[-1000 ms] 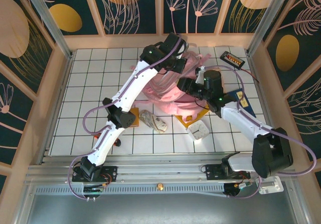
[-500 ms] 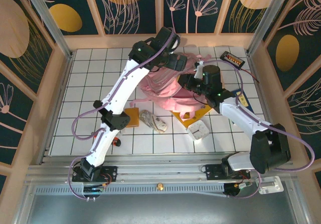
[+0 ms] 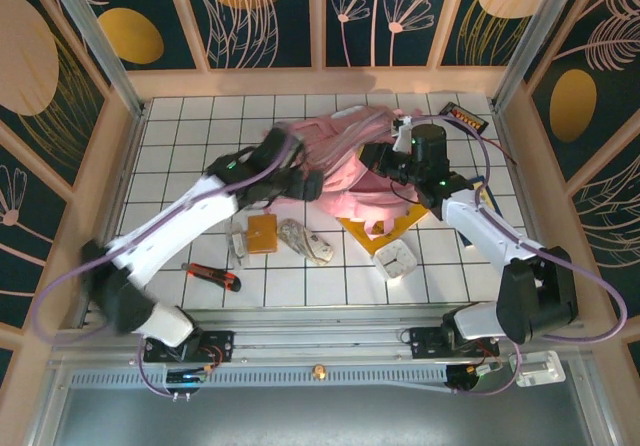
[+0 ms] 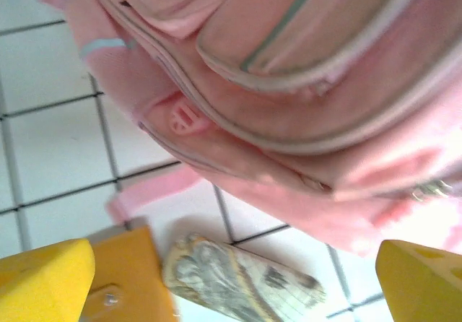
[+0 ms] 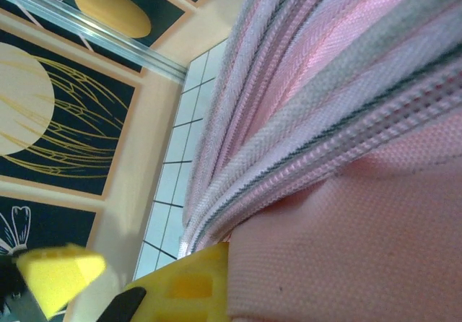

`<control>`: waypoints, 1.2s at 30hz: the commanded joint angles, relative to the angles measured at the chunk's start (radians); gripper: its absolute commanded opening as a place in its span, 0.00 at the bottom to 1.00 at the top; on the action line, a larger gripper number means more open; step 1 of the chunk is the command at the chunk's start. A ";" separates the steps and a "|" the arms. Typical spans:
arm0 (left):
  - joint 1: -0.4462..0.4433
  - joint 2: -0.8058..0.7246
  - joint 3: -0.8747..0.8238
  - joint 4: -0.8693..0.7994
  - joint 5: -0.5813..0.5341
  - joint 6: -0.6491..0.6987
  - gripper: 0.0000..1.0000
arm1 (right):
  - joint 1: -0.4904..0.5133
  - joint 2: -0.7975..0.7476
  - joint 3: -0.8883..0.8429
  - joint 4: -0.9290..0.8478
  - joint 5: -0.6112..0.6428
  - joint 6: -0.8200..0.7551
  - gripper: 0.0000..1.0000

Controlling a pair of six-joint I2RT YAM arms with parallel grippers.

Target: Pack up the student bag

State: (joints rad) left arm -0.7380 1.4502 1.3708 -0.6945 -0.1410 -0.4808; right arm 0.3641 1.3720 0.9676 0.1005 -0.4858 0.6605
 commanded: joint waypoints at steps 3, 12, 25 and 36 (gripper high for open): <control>0.018 -0.095 -0.212 0.490 0.363 -0.123 0.95 | -0.009 0.021 0.101 0.065 -0.056 -0.020 0.00; 0.015 -0.008 -0.288 0.599 0.486 -0.109 0.77 | -0.004 0.012 0.115 0.048 -0.056 -0.015 0.00; -0.005 0.153 -0.135 0.431 0.391 0.011 0.64 | 0.004 0.007 0.127 0.041 -0.053 -0.004 0.00; -0.062 0.294 0.035 0.261 0.243 0.118 0.53 | 0.011 0.004 0.140 0.033 -0.050 0.002 0.00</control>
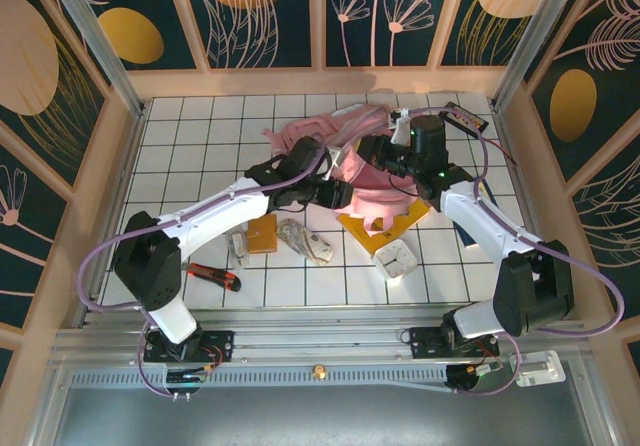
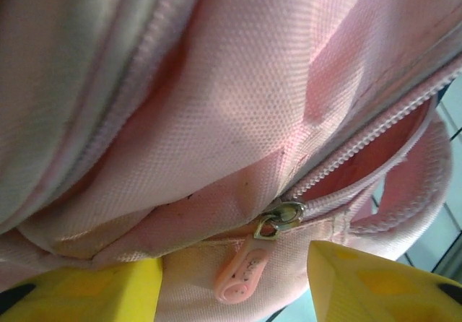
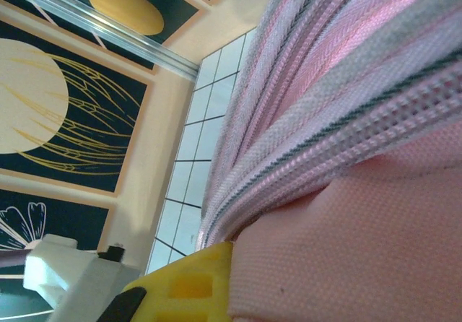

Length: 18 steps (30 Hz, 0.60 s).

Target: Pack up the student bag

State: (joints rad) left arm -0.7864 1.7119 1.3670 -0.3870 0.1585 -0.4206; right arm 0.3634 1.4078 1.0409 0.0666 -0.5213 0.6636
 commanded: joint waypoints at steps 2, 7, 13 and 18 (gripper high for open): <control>-0.016 0.033 0.037 -0.051 -0.073 0.062 0.49 | 0.013 -0.032 0.071 0.064 -0.011 -0.003 0.00; -0.022 0.029 0.035 -0.044 -0.089 0.058 0.40 | 0.021 -0.030 0.074 0.064 -0.009 0.000 0.00; -0.034 0.044 0.047 -0.031 -0.070 0.049 0.32 | 0.035 -0.027 0.079 0.063 0.005 0.004 0.00; -0.040 0.040 0.039 -0.026 -0.063 0.041 0.18 | 0.041 -0.027 0.080 0.060 0.015 0.003 0.00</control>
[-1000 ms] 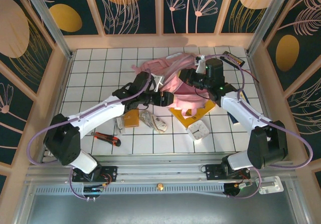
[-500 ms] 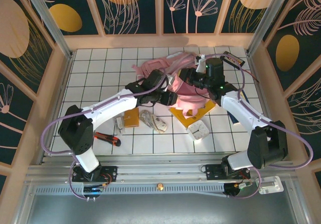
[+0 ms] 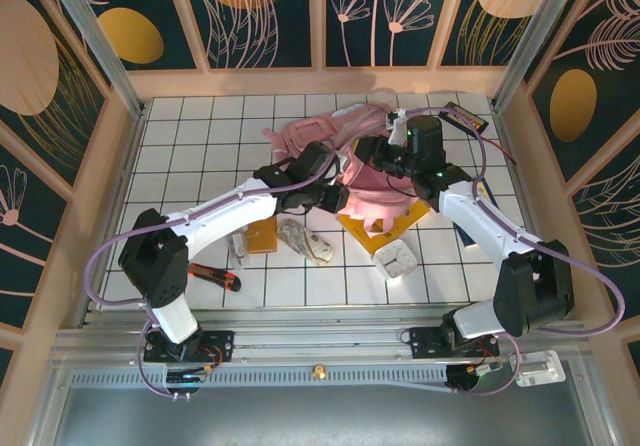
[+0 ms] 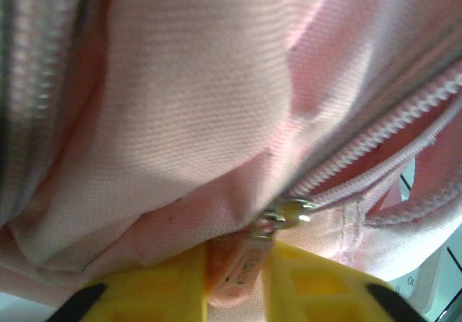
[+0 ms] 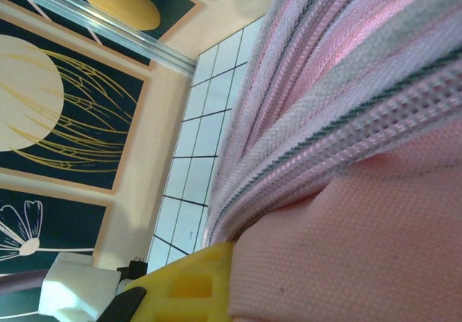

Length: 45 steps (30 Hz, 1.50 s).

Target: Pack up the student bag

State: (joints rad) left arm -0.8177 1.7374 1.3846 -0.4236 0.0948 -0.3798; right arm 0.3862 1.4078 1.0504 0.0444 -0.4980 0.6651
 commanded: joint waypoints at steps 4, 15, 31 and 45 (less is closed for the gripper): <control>-0.008 -0.004 0.007 0.010 -0.010 -0.008 0.08 | 0.024 -0.029 0.070 0.082 -0.002 0.000 0.00; -0.008 -0.137 -0.101 -0.033 -0.061 -0.042 0.00 | 0.020 -0.058 0.057 0.012 0.061 -0.068 0.00; 0.174 -0.343 -0.370 -0.071 -0.098 -0.037 0.00 | -0.020 -0.099 0.053 -0.028 0.045 -0.127 0.00; 0.447 -0.129 -0.386 0.030 -0.237 0.012 0.00 | -0.017 -0.036 0.117 0.018 -0.124 -0.097 0.00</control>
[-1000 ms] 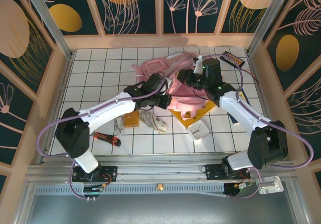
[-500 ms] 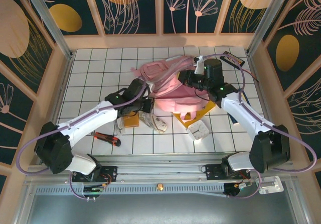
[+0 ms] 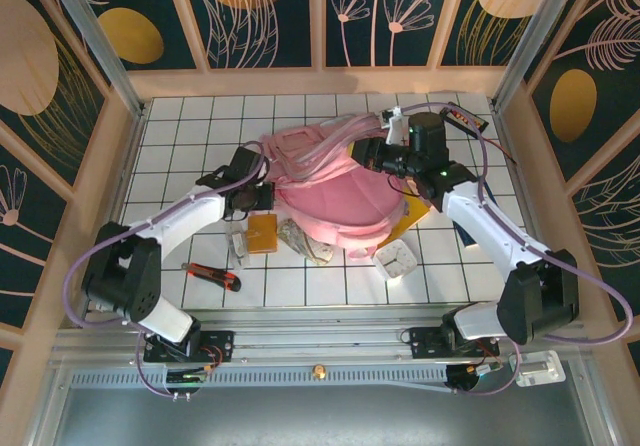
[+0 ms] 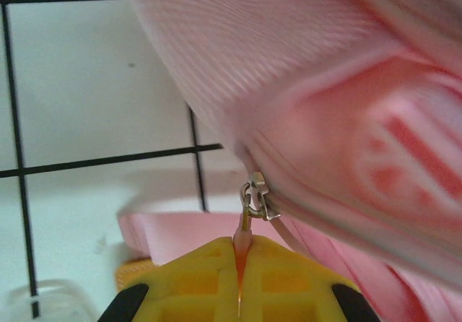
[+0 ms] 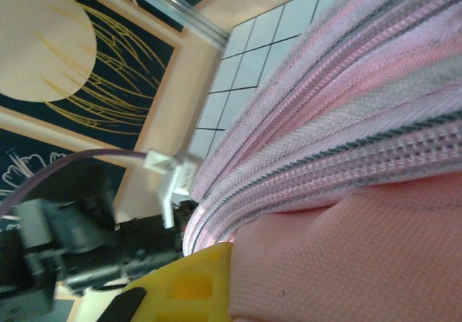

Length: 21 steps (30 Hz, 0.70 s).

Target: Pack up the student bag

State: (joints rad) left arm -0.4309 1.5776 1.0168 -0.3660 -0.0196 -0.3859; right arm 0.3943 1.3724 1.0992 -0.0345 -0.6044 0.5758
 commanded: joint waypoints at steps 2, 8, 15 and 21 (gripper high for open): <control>0.071 0.017 -0.015 -0.013 -0.124 0.032 0.08 | -0.023 0.022 0.084 0.112 -0.034 0.010 0.00; 0.069 -0.241 -0.038 0.094 -0.051 0.107 0.78 | 0.010 0.132 0.171 0.182 -0.064 0.075 0.00; -0.088 -0.369 -0.050 0.203 -0.034 0.285 0.99 | 0.052 0.328 0.345 0.244 -0.074 0.135 0.00; -0.200 -0.253 0.049 0.207 -0.134 0.424 0.99 | 0.081 0.452 0.445 0.306 -0.109 0.201 0.00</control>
State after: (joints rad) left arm -0.6239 1.2858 1.0363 -0.1761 -0.0895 -0.0734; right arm 0.4587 1.8053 1.4780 0.1497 -0.6743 0.7349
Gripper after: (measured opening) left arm 0.988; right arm 0.071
